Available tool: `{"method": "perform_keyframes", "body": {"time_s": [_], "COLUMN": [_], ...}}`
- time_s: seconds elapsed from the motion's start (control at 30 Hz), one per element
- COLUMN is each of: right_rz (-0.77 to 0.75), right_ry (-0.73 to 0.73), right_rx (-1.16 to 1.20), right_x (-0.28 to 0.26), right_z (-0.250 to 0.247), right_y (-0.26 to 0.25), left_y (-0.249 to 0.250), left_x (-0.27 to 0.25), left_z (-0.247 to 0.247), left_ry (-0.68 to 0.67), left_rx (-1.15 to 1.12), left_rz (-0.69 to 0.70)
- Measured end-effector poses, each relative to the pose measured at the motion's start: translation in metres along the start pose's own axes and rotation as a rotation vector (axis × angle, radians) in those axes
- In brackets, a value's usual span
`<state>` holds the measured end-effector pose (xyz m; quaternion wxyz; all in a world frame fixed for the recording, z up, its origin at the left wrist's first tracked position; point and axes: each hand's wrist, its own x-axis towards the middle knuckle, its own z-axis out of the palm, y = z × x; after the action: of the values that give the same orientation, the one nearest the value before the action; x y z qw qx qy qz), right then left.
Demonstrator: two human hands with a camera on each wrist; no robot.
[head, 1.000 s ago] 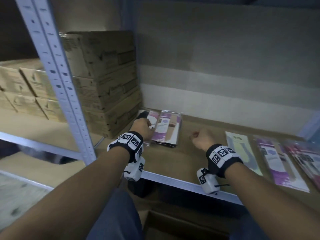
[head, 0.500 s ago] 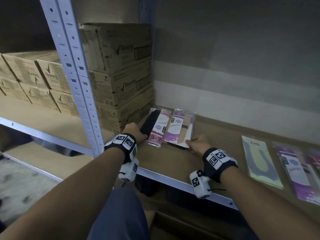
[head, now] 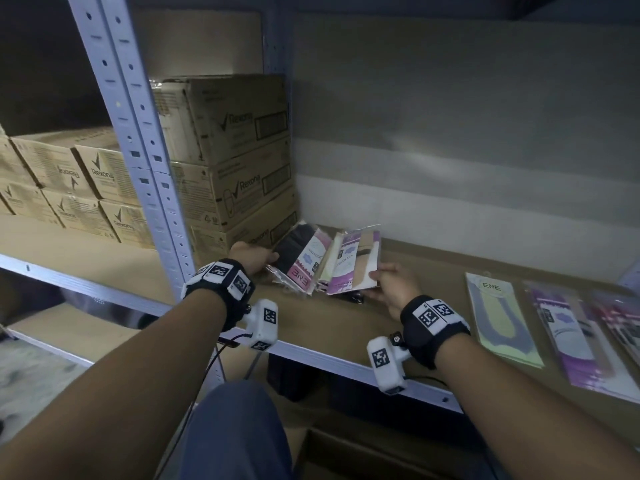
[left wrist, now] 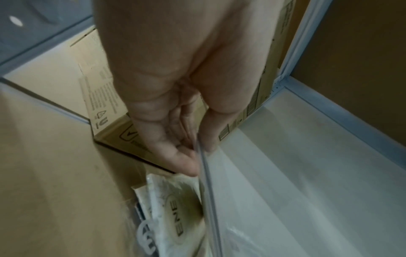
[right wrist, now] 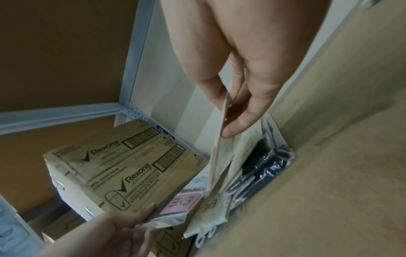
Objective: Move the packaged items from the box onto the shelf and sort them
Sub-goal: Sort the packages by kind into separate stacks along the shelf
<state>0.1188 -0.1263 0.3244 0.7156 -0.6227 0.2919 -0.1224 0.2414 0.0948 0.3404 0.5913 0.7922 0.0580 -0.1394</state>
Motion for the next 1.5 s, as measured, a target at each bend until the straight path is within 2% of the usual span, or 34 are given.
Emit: {"method": "perform_keyframes", "body": {"time_s": [0.13,0.33,1.2,1.5], "right_rz": [-0.035,-0.057,-0.146,-0.109], "right_ry": [-0.018,0.001,0.326,0.436], "right_rx": [0.109,0.204,0.231,0.227], "right_x": [-0.006,-0.012,-0.051,-0.064], "right_z": [-0.004,-0.024,-0.231,-0.286], "right_y": [-0.006,-0.010,-0.004,0.004], "left_y": [0.005,0.005,0.009,0.001], "left_x": [-0.011,-0.019,-0.103,-0.122], "left_z": [0.002,0.016,0.217,0.262], "left_ry": [-0.001,-0.112,-0.516,-0.622], "left_rx": [-0.127,-0.443,-0.492,-0.455], "left_rz": [0.031,-0.082,-0.128,-0.154]}}
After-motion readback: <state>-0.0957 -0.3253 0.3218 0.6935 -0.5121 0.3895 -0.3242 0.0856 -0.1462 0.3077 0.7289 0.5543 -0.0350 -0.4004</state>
